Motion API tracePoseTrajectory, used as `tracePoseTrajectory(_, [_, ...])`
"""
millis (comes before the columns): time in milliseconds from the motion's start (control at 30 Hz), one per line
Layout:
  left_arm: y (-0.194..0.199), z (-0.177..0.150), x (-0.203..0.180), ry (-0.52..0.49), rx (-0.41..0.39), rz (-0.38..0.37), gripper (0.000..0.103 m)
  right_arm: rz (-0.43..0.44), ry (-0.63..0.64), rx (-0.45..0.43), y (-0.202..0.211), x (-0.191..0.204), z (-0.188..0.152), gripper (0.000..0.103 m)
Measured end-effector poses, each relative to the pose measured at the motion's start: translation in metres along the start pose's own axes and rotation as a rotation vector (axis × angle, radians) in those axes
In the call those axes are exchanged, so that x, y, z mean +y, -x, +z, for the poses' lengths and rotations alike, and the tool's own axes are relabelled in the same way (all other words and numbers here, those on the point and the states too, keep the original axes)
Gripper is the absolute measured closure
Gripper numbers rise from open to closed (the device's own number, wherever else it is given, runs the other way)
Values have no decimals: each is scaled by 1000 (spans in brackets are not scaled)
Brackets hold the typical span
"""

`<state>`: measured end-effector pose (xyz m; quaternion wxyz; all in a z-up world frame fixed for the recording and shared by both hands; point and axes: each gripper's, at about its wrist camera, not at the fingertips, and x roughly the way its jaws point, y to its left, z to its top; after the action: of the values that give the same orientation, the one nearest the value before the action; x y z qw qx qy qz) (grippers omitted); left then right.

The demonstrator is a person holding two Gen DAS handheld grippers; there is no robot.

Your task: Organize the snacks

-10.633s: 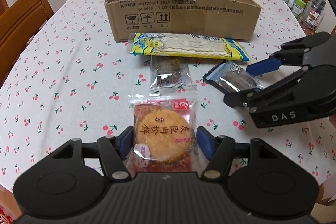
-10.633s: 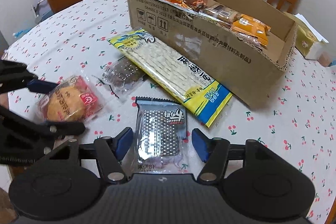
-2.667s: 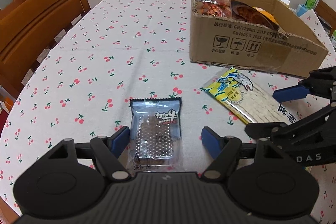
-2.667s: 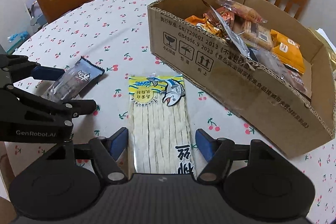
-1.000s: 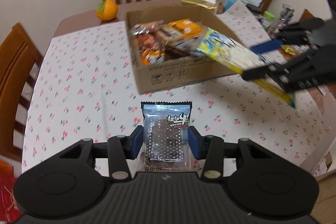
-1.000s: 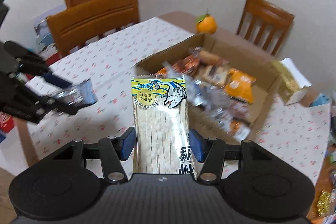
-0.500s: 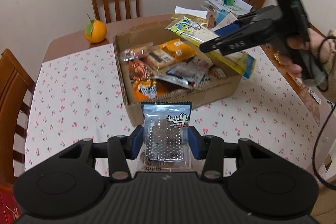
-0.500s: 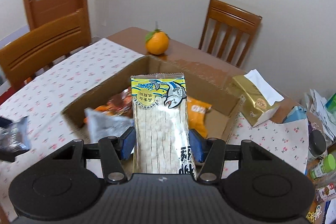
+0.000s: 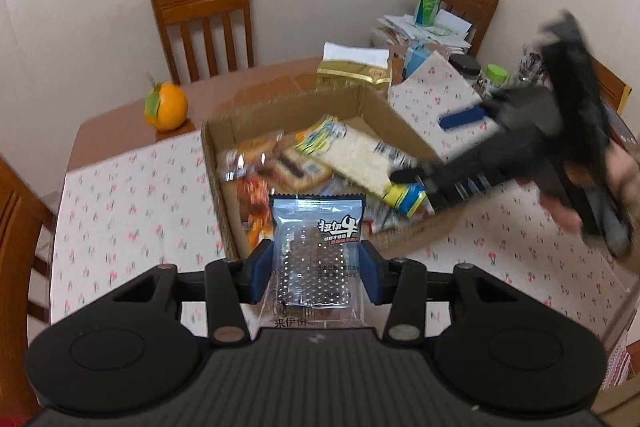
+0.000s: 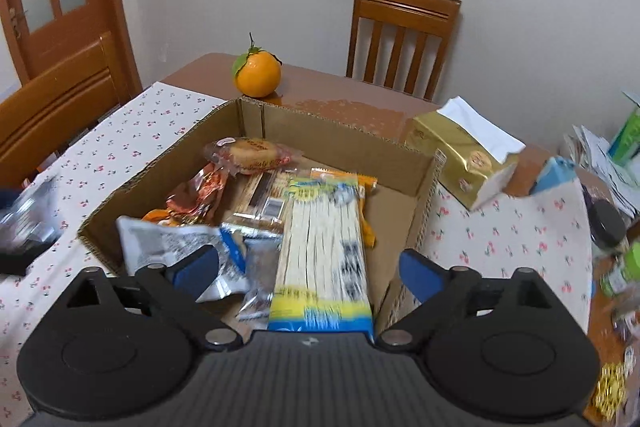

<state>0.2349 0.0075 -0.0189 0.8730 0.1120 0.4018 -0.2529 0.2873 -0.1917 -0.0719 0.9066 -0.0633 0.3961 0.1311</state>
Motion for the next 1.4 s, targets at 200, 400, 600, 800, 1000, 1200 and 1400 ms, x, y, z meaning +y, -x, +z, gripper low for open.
tracePoseTrajectory(200, [-29, 40, 4, -31, -21, -15, 58, 22, -95, -30, 31, 9, -20, 0])
tracePoseTrajectory(400, [-72, 70, 8, -30, -21, -40, 58, -7, -109, -30, 48, 16, -36, 0])
tracePoseTrajectory(600, [-91, 76, 10, -29, -62, 18, 13, -53, -147, -17, 58, 9, -44, 0])
tracePoseTrajectory(800, [-69, 63, 9, -26, -115, 79, 6, -95, -158, 9, 65, 7, -46, 0])
tracePoseTrajectory(1000, [-32, 33, -8, 0, -158, 120, 3, -163, -191, 74, 70, 2, -41, 0])
tracePoseTrajectory(1200, [2, -7, -36, 125, -150, 162, 2, -182, -222, 109, 82, -4, -43, 0])
tracePoseTrajectory(1400, [31, -32, -61, 250, -139, 310, 2, -186, -217, 146, 95, 0, -45, 0])
